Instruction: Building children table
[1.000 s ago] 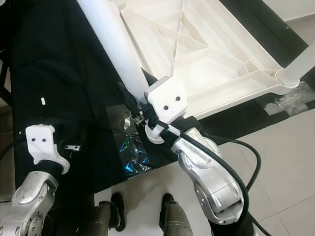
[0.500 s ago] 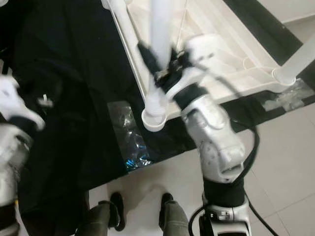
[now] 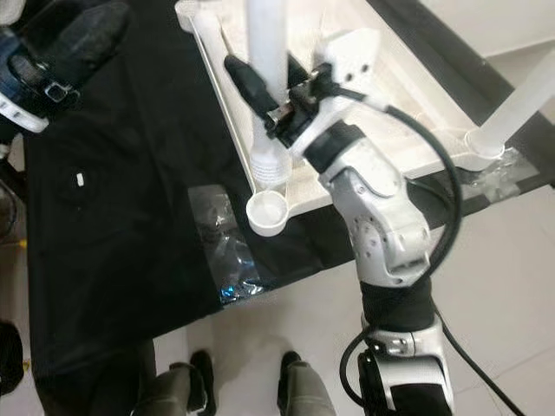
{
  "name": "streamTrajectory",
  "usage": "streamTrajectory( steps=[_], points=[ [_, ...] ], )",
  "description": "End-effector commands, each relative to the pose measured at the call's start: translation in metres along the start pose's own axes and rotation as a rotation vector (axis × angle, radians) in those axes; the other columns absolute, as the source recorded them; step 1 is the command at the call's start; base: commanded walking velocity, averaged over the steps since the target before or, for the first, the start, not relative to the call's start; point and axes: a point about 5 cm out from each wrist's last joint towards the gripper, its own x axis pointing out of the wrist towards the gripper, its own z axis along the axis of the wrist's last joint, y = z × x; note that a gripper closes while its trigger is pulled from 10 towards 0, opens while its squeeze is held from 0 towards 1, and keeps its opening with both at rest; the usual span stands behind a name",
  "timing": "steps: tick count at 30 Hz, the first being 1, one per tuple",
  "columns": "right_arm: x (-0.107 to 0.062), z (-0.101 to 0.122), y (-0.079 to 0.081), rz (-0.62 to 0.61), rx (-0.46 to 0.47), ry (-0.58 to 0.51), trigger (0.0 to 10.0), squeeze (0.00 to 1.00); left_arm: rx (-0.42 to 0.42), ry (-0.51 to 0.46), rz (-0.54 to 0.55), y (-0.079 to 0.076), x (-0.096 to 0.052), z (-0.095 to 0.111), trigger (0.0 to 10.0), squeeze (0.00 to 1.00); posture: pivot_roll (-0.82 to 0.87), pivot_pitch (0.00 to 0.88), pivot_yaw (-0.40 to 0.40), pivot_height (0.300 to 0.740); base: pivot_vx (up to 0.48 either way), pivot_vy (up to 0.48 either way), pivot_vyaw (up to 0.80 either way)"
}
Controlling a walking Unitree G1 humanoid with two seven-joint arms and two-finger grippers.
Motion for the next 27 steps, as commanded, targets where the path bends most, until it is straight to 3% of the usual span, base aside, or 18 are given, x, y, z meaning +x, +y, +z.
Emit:
streamTrajectory(
  steps=[1, 4, 9, 12, 22, 23, 24, 27],
  points=[
    [0.005, 0.000, 0.012, 0.085, -0.045, -0.010, 10.0, 0.00, -0.056, -0.023, -0.046, -0.002, 0.003, 0.002, 10.0, 0.00, 0.08, 0.167, -0.003, 0.740, 0.000, 0.000, 0.00],
    [0.006, -0.003, 0.017, 0.111, -0.048, -0.004, 10.0, 0.00, -0.076, -0.054, -0.020, 0.002, 0.009, 0.002, 10.0, 0.00, 0.09, 0.159, -0.007, 0.740, 0.000, 0.000, 0.00],
    [0.012, -0.009, 0.033, 0.193, -0.051, -0.008, 10.0, 0.00, -0.072, -0.039, 0.075, 0.019, 0.031, -0.016, 10.0, 0.00, 0.08, 0.131, -0.003, 0.740, 0.000, 0.000, 0.00],
    [0.013, -0.009, 0.035, 0.201, -0.047, -0.018, 10.0, 0.00, 0.021, 0.038, 0.168, 0.032, 0.033, -0.023, 10.0, 0.00, 0.08, 0.120, -0.002, 0.740, 0.000, 0.000, 0.00],
    [0.014, -0.017, 0.038, 0.196, -0.048, 0.013, 10.0, 0.00, 0.088, 0.061, 0.075, 0.020, 0.042, -0.019, 10.0, 0.00, 0.08, 0.121, 0.002, 0.740, 0.000, 0.000, 0.00],
    [0.014, -0.019, 0.038, 0.189, -0.046, 0.018, 10.0, 0.00, 0.099, 0.068, 0.072, 0.020, 0.042, -0.020, 7.6, 0.00, 0.09, 0.121, 0.002, 0.740, 0.000, 0.000, 0.00],
    [0.014, -0.021, 0.039, 0.182, -0.045, 0.024, 10.0, 0.00, 0.101, 0.074, 0.058, 0.019, 0.043, -0.021, 0.0, 0.00, 0.09, 0.121, 0.003, 0.740, 0.000, 0.000, 0.00],
    [0.015, -0.024, 0.041, 0.172, -0.037, 0.030, 10.0, 0.00, 0.102, 0.075, 0.043, 0.017, 0.043, -0.022, 0.0, 0.00, 0.09, 0.121, 0.005, 0.740, 0.000, 0.000, 0.00]
  ],
)
